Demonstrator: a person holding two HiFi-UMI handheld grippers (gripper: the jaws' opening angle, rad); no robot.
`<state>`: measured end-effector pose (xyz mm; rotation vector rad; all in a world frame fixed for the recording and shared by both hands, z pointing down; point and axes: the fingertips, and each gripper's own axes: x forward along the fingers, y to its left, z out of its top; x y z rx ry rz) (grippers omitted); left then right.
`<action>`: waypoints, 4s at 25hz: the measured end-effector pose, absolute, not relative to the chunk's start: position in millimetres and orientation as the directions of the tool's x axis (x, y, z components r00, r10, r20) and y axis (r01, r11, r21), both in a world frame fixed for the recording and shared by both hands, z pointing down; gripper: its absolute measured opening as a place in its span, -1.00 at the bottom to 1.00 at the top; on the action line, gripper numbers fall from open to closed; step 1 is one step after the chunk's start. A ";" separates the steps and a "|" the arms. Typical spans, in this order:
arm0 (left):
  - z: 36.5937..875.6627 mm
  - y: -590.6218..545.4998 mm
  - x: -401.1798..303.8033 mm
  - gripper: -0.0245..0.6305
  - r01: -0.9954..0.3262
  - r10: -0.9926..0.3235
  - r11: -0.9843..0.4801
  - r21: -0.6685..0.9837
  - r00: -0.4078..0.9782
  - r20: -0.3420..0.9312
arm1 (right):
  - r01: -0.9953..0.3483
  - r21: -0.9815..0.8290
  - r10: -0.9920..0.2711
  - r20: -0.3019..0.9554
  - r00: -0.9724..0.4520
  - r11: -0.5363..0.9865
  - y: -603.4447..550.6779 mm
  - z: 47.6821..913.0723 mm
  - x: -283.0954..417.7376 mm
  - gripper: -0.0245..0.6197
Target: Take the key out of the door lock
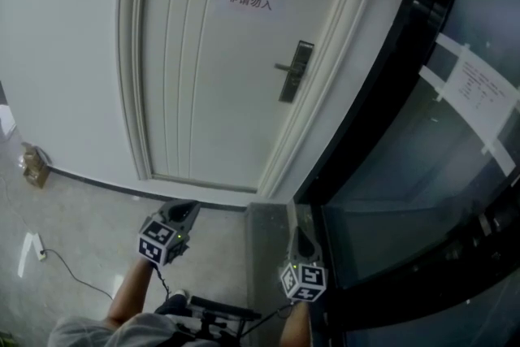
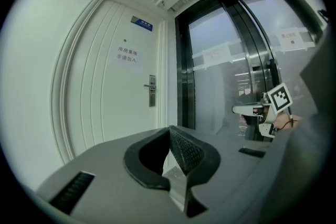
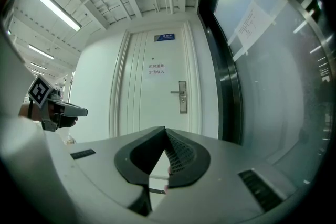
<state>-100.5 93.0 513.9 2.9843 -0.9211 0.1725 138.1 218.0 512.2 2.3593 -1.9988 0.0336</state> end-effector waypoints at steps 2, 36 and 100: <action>514.4 88.6 -96.1 -0.95 -0.563 -0.562 -0.826 -0.022 0.820 0.111 | -0.987 0.022 -0.986 0.050 0.161 -0.160 213.5 514.2 141.5 -0.91; 485.0 -181.3 -6.0 -0.95 -0.528 -0.529 -0.849 -0.030 0.844 0.086 | -0.977 0.044 -0.977 0.028 0.210 -0.209 -41.5 485.6 227.4 -0.91; 475.4 -432.7 138.1 -0.95 -0.606 -0.601 -0.794 0.031 0.793 0.102 | -0.965 0.253 -0.996 0.032 0.086 -0.075 -326.3 427.5 362.8 -0.89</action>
